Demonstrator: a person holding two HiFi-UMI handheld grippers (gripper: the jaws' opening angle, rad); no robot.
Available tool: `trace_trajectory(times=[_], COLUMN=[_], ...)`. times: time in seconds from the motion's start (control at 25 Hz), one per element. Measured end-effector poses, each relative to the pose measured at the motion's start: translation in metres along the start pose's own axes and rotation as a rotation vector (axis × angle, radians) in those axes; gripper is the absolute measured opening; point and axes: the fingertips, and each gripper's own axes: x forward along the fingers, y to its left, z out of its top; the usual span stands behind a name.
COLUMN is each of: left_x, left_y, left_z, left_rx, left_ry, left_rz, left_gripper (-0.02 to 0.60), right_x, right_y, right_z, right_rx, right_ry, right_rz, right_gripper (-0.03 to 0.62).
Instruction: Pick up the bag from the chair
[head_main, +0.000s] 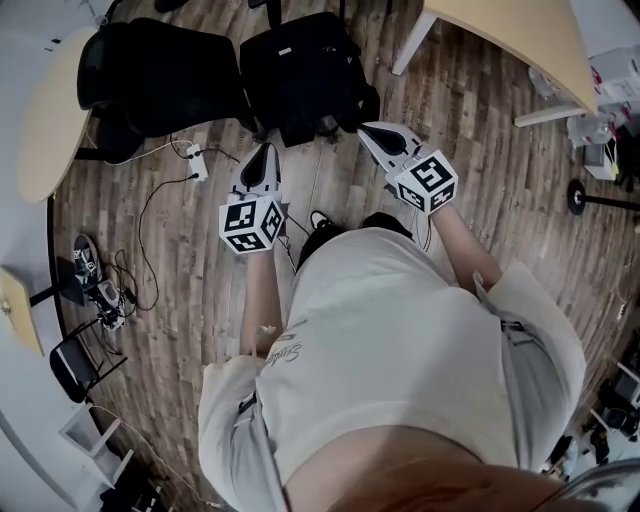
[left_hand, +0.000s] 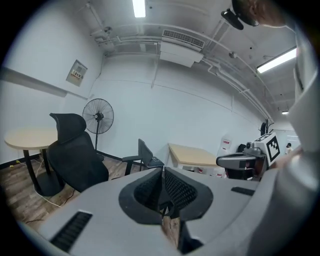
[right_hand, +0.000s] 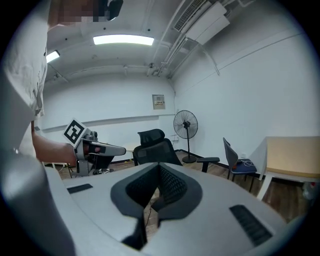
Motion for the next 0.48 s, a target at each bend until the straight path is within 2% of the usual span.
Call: trace_trajectory(times=[0.24,0.48], left_x=[0.026,0.056], left_y=[0.031,0.032], left_z=[0.000,0.018], left_rx=[0.014,0.032], left_ry=[0.033,0.021], left_rz=[-0.072,-0.092], left_gripper=[0.028,0.028], right_x=[0.028,0.036], right_y=[-0.009,-0.040], right_z=[0.005,0.001], right_rx=[0.002,0.033], right_ry=[0.002,0.022], right_rz=[-0.078,-0.106], right_gripper=[-0.006,-0.006])
